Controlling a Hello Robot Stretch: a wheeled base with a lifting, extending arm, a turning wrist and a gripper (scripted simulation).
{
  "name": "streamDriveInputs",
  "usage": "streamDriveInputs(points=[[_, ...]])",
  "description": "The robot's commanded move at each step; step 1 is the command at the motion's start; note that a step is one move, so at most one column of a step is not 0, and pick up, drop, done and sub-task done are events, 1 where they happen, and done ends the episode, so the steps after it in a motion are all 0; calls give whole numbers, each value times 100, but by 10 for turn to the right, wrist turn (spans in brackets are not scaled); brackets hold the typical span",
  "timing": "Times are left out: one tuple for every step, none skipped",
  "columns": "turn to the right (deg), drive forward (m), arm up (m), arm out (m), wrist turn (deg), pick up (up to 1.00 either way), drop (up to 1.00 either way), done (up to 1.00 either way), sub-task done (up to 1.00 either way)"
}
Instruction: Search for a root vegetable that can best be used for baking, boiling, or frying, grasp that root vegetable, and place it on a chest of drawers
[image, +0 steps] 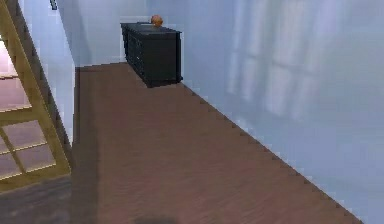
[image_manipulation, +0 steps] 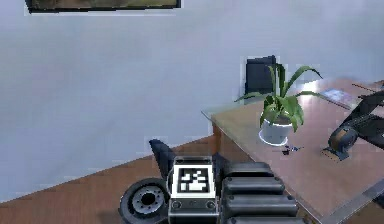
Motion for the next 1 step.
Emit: streamDriveInputs(points=[[0,5,0,0,0,0,0,0,0]])
